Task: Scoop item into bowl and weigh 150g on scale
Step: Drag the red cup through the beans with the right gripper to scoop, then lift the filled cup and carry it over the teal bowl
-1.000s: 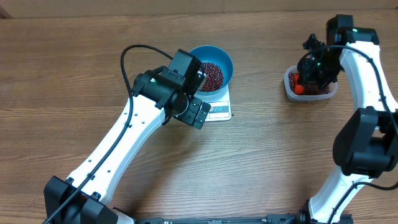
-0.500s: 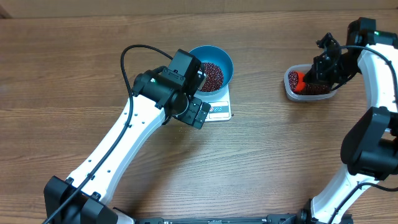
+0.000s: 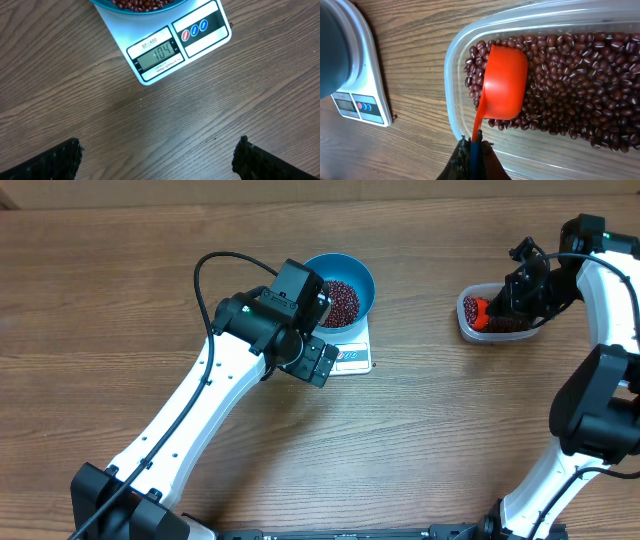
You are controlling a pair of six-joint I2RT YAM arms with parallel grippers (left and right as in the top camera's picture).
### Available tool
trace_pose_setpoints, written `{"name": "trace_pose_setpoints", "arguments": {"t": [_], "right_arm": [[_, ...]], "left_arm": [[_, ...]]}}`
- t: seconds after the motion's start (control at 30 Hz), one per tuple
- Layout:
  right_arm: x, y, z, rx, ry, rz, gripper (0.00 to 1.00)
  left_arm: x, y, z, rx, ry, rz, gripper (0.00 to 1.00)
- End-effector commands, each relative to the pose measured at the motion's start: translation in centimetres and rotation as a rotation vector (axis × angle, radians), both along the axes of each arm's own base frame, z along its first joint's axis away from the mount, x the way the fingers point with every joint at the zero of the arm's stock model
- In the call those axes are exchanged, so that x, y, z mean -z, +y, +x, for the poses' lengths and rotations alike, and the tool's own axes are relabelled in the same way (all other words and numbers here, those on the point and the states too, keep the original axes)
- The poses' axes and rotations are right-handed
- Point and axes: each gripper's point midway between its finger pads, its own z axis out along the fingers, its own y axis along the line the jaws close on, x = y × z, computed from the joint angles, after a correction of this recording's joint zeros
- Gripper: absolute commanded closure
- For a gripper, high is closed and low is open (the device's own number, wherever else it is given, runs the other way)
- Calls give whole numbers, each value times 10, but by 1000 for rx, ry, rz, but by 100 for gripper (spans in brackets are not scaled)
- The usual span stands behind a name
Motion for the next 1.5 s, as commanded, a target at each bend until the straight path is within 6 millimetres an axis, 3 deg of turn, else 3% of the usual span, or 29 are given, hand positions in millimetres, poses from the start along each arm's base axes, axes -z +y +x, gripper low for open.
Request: {"name": "trace_pose_setpoints", "arguments": {"t": [0.0, 0.5, 0.67, 1.0, 1.47], "right_arm": [[1, 3, -1, -12, -13, 93, 96], [-14, -28, -9, 44, -79, 230, 96], [-22, -26, -11, 18, -124, 302, 96], [-25, -45, -17, 68, -138, 334, 96], [-39, -56, -20, 109, -193, 422, 96]], "left_arm": [[-6, 0, 0, 15, -19, -2, 0], [-6, 0, 0, 15, -19, -2, 0], [-6, 0, 0, 15, -19, -2, 0], [-6, 0, 0, 15, -19, -2, 0], [-6, 0, 0, 15, -19, -2, 0]]}}
